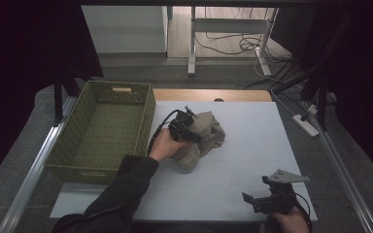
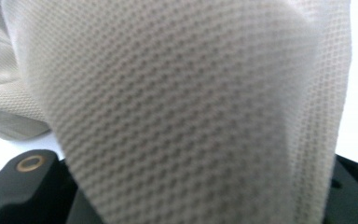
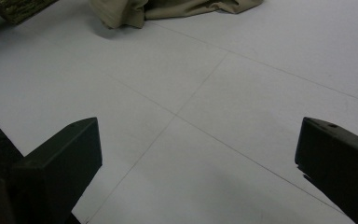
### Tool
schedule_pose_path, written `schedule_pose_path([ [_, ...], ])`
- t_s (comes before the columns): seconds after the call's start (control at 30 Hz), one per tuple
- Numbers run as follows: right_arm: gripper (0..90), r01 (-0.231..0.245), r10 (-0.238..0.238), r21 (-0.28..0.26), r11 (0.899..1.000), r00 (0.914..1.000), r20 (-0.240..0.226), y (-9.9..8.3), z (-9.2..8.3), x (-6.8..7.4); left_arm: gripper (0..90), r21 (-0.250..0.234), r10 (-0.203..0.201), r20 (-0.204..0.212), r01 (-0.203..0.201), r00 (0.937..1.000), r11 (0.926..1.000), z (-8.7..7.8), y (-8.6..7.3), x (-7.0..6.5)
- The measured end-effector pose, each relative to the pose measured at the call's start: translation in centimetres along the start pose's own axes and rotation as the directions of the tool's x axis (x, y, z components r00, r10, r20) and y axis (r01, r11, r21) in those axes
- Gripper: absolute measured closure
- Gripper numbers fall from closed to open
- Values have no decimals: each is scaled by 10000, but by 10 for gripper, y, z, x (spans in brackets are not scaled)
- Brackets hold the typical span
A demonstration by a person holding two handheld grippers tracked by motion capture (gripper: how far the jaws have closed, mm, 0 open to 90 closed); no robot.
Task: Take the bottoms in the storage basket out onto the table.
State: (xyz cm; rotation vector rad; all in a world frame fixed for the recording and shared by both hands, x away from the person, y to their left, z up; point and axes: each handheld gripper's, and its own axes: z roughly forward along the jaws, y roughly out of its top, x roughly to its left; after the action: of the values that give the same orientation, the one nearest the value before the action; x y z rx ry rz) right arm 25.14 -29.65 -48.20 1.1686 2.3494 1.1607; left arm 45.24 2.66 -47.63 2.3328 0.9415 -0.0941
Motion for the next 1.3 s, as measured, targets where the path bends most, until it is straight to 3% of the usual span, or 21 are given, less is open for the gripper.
schedule_pose_path([
  [0.13,9,19,-19,6,10000,10000,-4,0,0,0,600,27,-42,-17,42,10000,10000,7,-3,1],
  [0.27,10,34,-34,7,10000,10000,-2,0,0,0,591,63,250,-303,-248,9992,9997,13,-6,1],
  [0.43,10,61,-61,17,10000,10000,-1,0,0,0,557,52,340,-428,-338,9985,9994,20,-10,4],
  [0.8,9,70,-70,39,10000,10000,-17,0,1,0,365,-44,600,-1180,-610,9912,9981,28,-14,6],
  [1.17,9,66,-65,22,10000,10000,-48,0,1,0,179,43,389,-1451,-387,9886,9992,39,-17,11],
  [1.3,9,70,-70,47,10000,10000,-46,1,1,0,146,49,513,-1536,-512,9868,9987,41,-18,9],
])
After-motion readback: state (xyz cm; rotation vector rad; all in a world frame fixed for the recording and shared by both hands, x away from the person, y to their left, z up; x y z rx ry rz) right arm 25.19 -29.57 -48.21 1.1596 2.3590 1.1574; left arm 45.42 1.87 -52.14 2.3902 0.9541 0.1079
